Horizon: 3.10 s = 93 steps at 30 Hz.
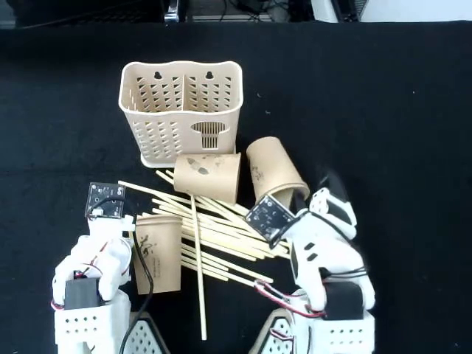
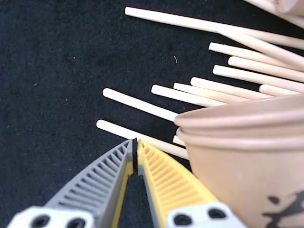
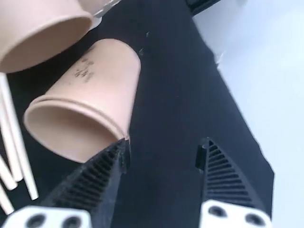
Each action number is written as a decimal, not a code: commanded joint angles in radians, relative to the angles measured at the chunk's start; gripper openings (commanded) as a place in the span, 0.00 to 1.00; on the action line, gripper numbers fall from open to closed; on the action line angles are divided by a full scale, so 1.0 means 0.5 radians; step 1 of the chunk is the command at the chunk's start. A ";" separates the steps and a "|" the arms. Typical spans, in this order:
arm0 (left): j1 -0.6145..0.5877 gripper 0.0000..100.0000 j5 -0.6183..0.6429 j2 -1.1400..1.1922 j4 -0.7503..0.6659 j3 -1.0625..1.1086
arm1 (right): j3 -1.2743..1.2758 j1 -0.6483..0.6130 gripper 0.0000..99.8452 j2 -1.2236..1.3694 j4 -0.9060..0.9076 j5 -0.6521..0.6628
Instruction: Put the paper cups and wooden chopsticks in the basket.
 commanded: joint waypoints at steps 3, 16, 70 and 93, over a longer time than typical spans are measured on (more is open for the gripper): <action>0.008 0.03 -0.015 -0.021 0.037 0.032 | -0.404 0.015 0.25 0.511 0.015 -0.098; 0.008 0.03 -0.015 -0.021 0.037 0.032 | -1.499 0.000 0.25 2.162 0.509 0.055; 0.008 0.03 -0.015 -0.021 0.037 0.032 | -2.285 0.611 0.01 2.380 0.893 -0.184; 0.008 0.03 -0.015 -0.021 0.037 0.032 | -4.350 1.120 0.01 4.473 1.544 -0.577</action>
